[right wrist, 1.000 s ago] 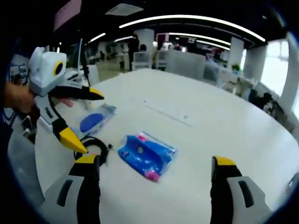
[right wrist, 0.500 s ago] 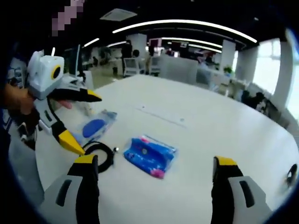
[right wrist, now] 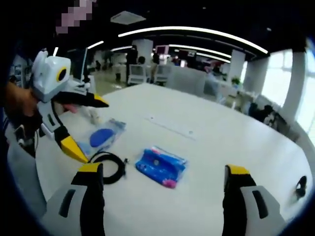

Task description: Arrange the tabletop items into an orderly group along one side of the table until the central work area is clear of visible clutter.

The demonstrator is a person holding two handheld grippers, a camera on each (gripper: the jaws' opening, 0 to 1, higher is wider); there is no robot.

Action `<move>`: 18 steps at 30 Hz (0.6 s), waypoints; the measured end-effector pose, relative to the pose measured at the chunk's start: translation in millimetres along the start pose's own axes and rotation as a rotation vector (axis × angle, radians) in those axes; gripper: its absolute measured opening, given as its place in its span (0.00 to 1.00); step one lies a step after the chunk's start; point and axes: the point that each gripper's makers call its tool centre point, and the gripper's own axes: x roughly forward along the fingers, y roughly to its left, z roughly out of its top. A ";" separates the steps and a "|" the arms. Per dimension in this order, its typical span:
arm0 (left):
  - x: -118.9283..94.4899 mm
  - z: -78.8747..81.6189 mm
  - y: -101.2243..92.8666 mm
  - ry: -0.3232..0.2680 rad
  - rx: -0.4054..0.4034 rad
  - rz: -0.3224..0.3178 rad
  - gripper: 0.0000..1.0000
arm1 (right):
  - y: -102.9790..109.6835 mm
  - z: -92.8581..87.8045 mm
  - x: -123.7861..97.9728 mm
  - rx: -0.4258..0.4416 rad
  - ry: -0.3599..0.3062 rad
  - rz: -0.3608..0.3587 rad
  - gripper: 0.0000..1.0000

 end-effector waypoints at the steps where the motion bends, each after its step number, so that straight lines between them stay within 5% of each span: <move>1: -3.3 -0.1 0.6 -0.005 0.000 0.000 0.99 | 1.8 -0.4 -0.8 -0.005 0.004 0.000 1.00; 18: -36.2 -17.4 15.0 -0.039 0.014 -0.009 0.99 | 28.7 5.2 -5.9 0.004 -0.025 -0.038 0.97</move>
